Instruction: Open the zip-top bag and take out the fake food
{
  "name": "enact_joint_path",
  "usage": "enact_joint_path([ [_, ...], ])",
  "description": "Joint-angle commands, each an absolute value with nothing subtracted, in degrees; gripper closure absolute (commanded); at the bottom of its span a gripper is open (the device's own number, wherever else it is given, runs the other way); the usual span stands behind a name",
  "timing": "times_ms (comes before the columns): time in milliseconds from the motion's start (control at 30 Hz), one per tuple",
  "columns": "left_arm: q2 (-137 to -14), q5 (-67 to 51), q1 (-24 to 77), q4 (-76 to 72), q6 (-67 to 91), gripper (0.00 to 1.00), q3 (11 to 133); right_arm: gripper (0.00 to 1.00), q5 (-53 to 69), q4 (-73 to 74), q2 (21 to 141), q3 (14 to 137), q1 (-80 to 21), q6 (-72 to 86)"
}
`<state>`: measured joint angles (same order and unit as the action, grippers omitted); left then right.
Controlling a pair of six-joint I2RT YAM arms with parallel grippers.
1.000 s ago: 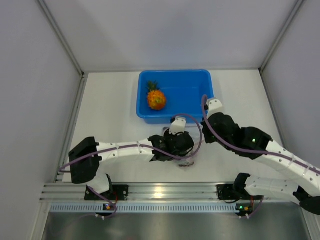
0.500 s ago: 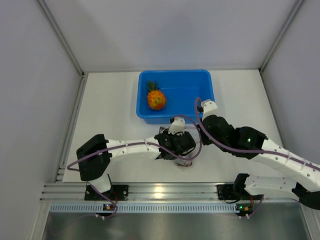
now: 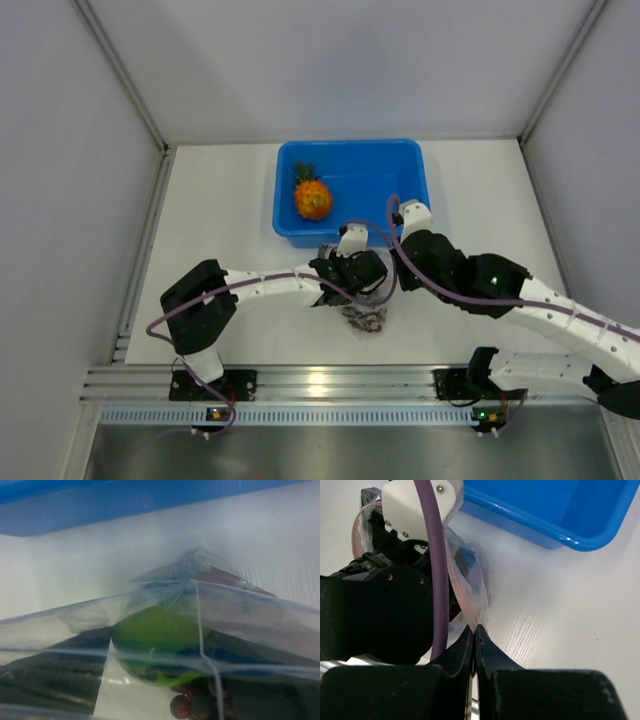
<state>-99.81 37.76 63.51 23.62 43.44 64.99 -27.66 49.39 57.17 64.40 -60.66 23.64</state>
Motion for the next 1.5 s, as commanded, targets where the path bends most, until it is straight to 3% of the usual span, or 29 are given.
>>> enact_joint_path([
  [0, -103.2, 35.5, 60.0, 24.4, 41.5, 0.09, 62.8, 1.0, -27.4, 47.7, 56.2, 64.7, -61.8, 23.7],
  [167, -104.5, 33.5, 59.4, 22.2, 40.1, 0.09, 62.8, 1.0, -28.2, 47.3, 56.9, 64.6, -61.7, 23.8],
  [300, -104.4, 31.5, 59.3, 21.2, 39.5, 0.26, 62.5, 1.0, -29.4, 46.8, 57.5, 64.7, -61.7, 23.7],
  [433, -104.2, 28.7, 59.3, 20.5, 39.4, 0.35, 62.3, 1.0, -30.0, 46.3, 58.3, 65.2, -61.6, 23.2],
  [467, -104.2, 28.2, 59.3, 20.5, 39.4, 0.39, 62.2, 1.0, -30.0, 46.2, 58.3, 65.3, -61.4, 23.1],
  [500, -104.0, 27.8, 59.3, 20.5, 39.3, 0.51, 62.1, 1.0, -30.1, 46.1, 58.3, 65.3, -61.3, 22.9],
  [600, -103.3, 26.8, 59.3, 20.6, 39.3, 0.71, 61.8, 1.0, -30.4, 46.0, 58.0, 65.6, -60.9, 22.5],
  [767, -99.7, 25.4, 59.9, 20.5, 39.2, 0.98, 61.3, 1.0, -31.0, 46.1, 59.3, 65.9, -60.4, 21.6],
  [1467, -83.0, 23.6, 66.0, 8.0, 32.9, 1.0, 52.6, 1.0, -29.5, 40.3, 65.9, 70.8, -55.5, 13.5],
])
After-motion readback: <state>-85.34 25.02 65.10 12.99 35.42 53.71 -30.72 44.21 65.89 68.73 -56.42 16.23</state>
